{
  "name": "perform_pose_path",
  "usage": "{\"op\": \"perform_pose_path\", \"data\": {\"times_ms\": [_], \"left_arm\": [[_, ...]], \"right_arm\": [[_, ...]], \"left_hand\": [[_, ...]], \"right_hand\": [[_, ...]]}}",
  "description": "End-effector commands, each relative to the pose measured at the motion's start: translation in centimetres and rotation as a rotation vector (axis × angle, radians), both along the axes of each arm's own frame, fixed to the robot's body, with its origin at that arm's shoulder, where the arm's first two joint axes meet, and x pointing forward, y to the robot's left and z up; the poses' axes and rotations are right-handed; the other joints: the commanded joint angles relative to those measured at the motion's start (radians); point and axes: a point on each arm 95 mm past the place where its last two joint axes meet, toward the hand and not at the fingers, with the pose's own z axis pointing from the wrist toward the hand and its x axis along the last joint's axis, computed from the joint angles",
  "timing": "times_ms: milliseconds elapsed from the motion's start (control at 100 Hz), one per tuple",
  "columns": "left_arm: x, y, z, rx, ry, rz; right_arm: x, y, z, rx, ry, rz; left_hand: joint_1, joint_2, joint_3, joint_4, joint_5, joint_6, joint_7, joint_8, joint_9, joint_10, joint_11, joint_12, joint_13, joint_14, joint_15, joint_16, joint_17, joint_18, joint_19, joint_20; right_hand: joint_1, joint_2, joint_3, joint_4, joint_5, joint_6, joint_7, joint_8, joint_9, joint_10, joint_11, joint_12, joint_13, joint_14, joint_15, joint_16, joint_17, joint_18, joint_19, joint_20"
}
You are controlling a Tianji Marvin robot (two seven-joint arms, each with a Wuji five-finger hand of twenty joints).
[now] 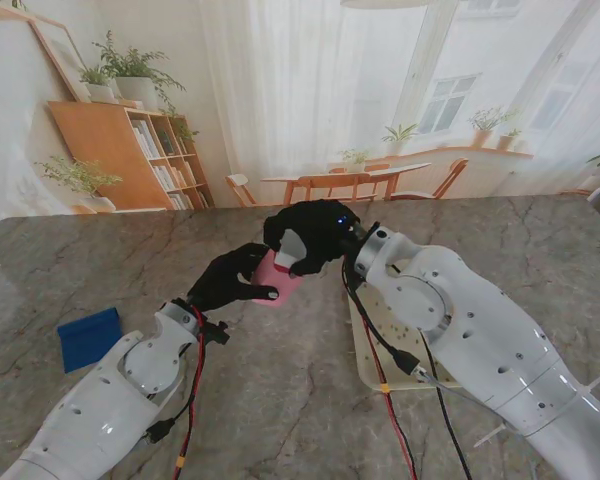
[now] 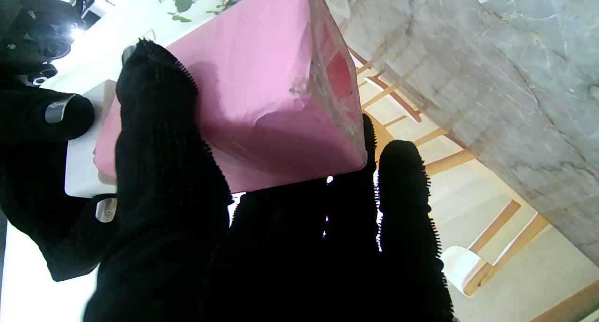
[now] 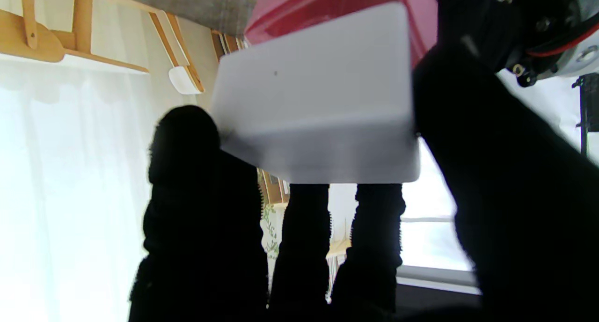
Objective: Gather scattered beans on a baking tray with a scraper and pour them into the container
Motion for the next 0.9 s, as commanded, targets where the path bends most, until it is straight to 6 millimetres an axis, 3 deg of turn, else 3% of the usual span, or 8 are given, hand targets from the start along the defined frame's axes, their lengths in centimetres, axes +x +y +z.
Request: {"op": "perform_pose_path", "data": {"times_ms": [0,260,430,660,890], "left_arm": [[-0.1,-0.1,0.1,-0.004,0.001,0.004],[-0.1,-0.1,0.1,-0.002,0.005,0.002],[-0.1,0.0,0.1,-0.012,0.004,0.013],[-0.5,0.1,0.5,-0.061,-0.007,0.039],[-1.0,0.4,1.0,-0.112,-0.016,0.081]], "right_arm": [[0.1,0.1,-0.1,0.014,0.003,-0.014],[-0.4,-0.1,0.9,0.105,-0.007,-0.085],[-0.9,-1.7,2.6,0.127,-0.033,-0.188],[-1.6,-6.2,4.1,0.077,-0.044,-0.327],[-2.3,-12.4,3.6,-0.026,-0.020,-0.454]], "left_hand": [[0.246,0.214,0.282,-0.075,0.072,-0.186,0.141,0.077,0.110,-0.175,0.135,0.083,0.040,-0.062,0.060,0.020,-0.010,-0.020,0.005,0.010],[0.246,0.215,0.282,-0.074,0.072,-0.184,0.142,0.076,0.109,-0.175,0.134,0.083,0.039,-0.061,0.059,0.020,-0.011,-0.020,0.004,0.010],[0.246,0.215,0.282,-0.075,0.071,-0.186,0.143,0.077,0.108,-0.177,0.134,0.083,0.038,-0.064,0.058,0.020,-0.010,-0.021,0.005,0.010],[0.245,0.215,0.282,-0.074,0.071,-0.187,0.144,0.076,0.110,-0.177,0.135,0.083,0.041,-0.064,0.060,0.020,-0.009,-0.023,0.005,0.009],[0.246,0.215,0.282,-0.074,0.071,-0.186,0.144,0.075,0.110,-0.175,0.135,0.083,0.040,-0.062,0.059,0.020,-0.010,-0.022,0.005,0.009]], "right_hand": [[0.286,0.115,0.323,0.070,0.067,-0.055,0.126,0.007,0.205,-0.083,0.229,0.038,0.142,-0.321,0.085,0.021,0.000,-0.193,0.043,-0.030],[0.284,0.124,0.320,0.068,0.057,-0.045,0.132,-0.011,0.198,-0.075,0.237,0.029,0.141,-0.320,0.084,0.023,-0.001,-0.196,0.045,-0.042],[0.287,0.129,0.315,0.069,0.053,-0.036,0.133,-0.026,0.193,-0.065,0.240,0.027,0.139,-0.314,0.082,0.023,-0.002,-0.197,0.046,-0.047],[0.292,0.128,0.313,0.072,0.053,-0.028,0.136,-0.039,0.193,-0.061,0.242,0.025,0.140,-0.310,0.084,0.025,-0.003,-0.191,0.048,-0.051],[0.296,0.130,0.309,0.075,0.053,-0.020,0.140,-0.049,0.191,-0.054,0.243,0.026,0.138,-0.308,0.085,0.026,-0.006,-0.189,0.047,-0.056]]}}
